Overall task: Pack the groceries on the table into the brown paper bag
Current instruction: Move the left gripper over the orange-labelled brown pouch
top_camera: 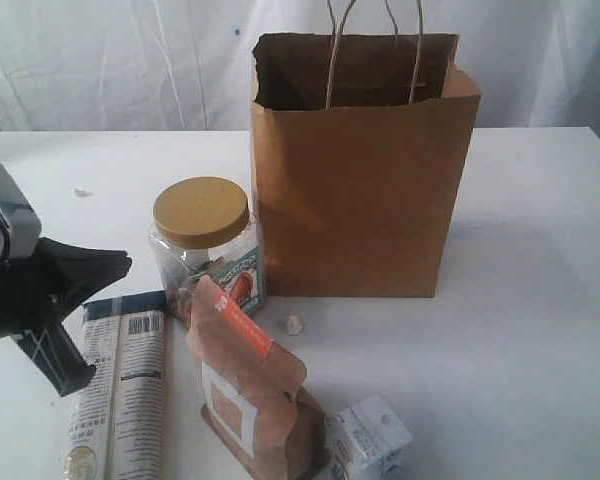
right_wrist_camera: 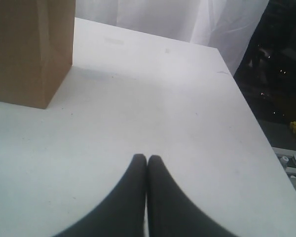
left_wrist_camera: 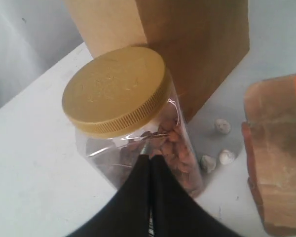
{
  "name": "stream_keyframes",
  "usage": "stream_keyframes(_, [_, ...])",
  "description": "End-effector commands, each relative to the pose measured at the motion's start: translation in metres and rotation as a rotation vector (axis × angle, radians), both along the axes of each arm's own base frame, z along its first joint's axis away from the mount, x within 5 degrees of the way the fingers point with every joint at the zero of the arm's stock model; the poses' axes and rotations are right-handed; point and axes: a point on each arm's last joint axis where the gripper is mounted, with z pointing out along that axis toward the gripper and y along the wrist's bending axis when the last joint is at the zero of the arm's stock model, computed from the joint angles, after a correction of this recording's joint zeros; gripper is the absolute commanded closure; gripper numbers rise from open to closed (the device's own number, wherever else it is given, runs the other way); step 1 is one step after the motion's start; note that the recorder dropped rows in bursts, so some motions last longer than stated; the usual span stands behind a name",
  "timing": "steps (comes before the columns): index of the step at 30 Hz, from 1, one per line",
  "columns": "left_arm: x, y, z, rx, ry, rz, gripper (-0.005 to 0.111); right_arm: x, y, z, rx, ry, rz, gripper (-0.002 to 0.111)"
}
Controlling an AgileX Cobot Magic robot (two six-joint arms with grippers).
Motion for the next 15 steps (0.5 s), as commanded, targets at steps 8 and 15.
stream_keyframes(8, [0.006, 0.011, -0.016, 0.222, 0.017, 0.066, 0.085, 0.0, 0.0, -0.001, -0.001, -0.012, -0.004, 0.108])
stream_keyframes(15, [0.005, -0.009, -0.015, -0.122, 0.17, -0.001, 0.043, 0.0, 0.0, -0.001, -0.001, -0.012, -0.004, 0.108])
